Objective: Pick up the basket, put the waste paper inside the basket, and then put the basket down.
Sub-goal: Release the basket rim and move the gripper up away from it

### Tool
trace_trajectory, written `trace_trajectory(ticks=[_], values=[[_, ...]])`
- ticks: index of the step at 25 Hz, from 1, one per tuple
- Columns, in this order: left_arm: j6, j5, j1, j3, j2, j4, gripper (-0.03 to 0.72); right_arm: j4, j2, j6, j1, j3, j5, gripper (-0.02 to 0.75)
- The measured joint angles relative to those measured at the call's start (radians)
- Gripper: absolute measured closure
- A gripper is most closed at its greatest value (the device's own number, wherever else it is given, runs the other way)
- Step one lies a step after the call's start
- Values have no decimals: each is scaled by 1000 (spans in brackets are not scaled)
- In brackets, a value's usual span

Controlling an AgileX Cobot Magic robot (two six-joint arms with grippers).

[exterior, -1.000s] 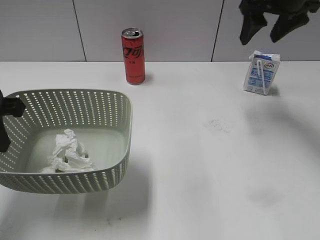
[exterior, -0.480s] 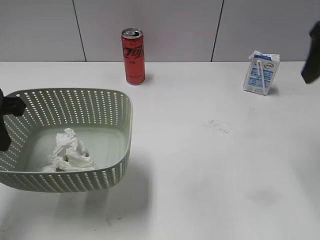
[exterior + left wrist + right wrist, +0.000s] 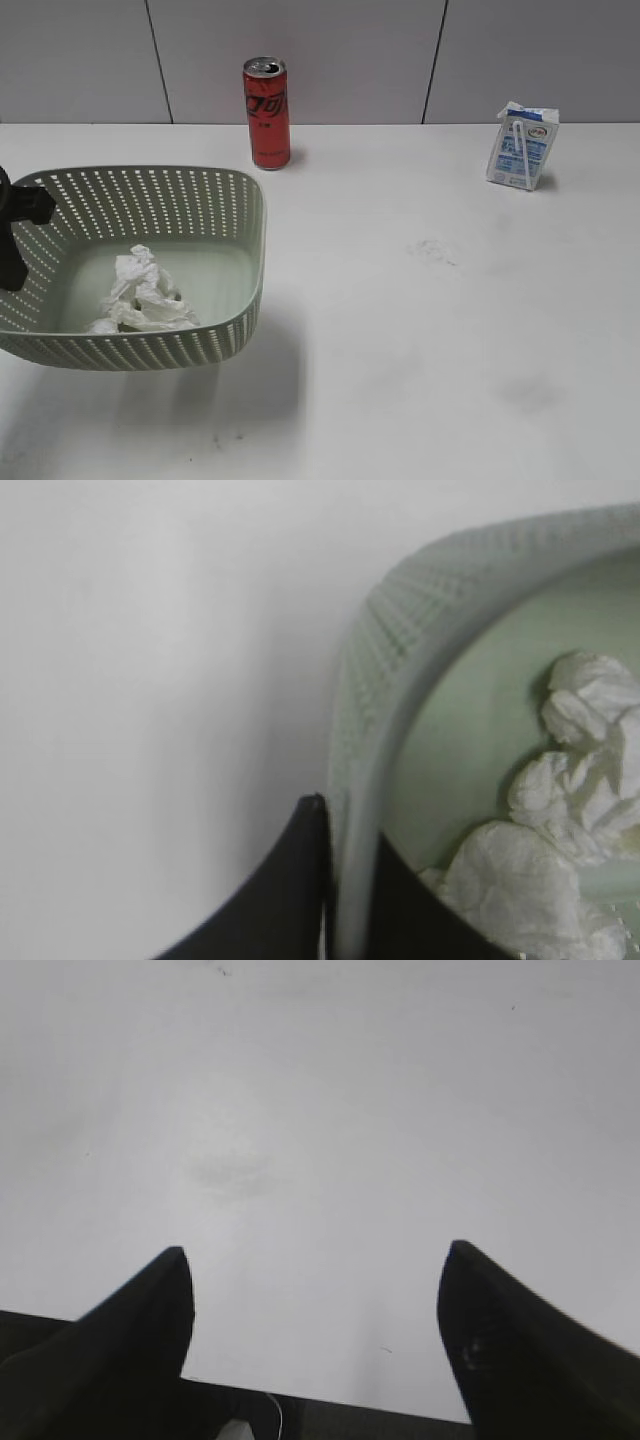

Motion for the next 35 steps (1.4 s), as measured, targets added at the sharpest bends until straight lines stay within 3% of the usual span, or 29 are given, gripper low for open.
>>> trace_trajectory(ticks=[9,22,35], values=[[0,1,0,0,0,0,683,-31,-450,6,0,141,-10,167],[0,13,-8,-2,2,-20,683,-47,-695,41,0,213,17,167],[-69,-13,-150,-315,355,-34,683,-47,-696,47,0,213,17,167]])
